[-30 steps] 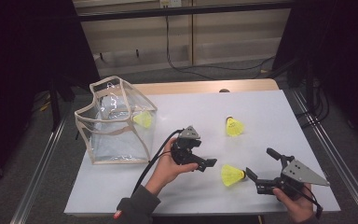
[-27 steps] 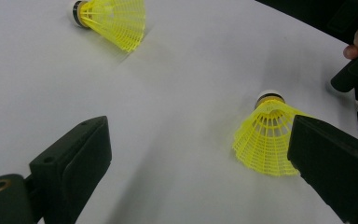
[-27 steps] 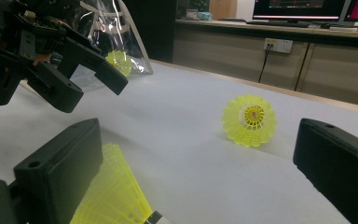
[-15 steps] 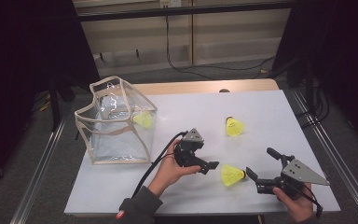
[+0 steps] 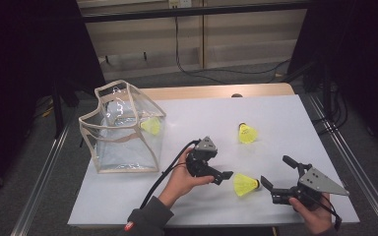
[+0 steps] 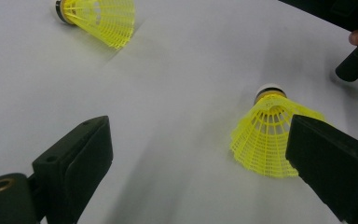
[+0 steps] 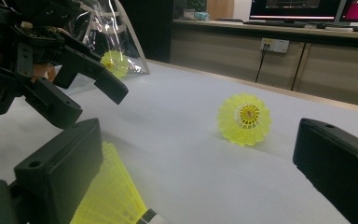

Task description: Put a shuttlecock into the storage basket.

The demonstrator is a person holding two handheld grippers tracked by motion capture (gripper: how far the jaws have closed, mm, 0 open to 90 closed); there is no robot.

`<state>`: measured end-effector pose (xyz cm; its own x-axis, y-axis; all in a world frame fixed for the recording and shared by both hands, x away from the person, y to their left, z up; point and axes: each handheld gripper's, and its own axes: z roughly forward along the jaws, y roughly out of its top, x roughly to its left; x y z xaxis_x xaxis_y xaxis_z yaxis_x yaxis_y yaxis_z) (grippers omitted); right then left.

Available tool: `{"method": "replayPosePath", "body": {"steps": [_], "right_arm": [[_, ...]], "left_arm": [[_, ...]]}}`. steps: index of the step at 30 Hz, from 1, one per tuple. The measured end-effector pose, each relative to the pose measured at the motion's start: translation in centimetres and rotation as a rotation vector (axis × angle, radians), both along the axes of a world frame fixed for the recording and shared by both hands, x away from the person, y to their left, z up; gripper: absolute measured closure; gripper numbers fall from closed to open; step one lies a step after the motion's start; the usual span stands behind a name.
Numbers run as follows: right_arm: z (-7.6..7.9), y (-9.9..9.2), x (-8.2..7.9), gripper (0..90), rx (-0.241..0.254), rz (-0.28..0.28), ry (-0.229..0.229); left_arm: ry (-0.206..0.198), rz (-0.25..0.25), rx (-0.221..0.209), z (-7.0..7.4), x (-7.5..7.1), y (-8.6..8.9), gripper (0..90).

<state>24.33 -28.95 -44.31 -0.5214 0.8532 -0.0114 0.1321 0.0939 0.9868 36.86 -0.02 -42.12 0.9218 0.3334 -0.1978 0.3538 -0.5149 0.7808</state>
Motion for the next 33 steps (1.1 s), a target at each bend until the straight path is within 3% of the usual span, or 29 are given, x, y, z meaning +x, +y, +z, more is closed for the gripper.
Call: {"method": "replayPosePath", "body": {"steps": [33], "right_arm": [[0.0, -0.3, -0.1, 1.5, 0.001, -0.011, -0.008]], "left_arm": [[-0.012, -0.042, 0.039, -1.2, -0.2, -2.6, 11.9]]}}
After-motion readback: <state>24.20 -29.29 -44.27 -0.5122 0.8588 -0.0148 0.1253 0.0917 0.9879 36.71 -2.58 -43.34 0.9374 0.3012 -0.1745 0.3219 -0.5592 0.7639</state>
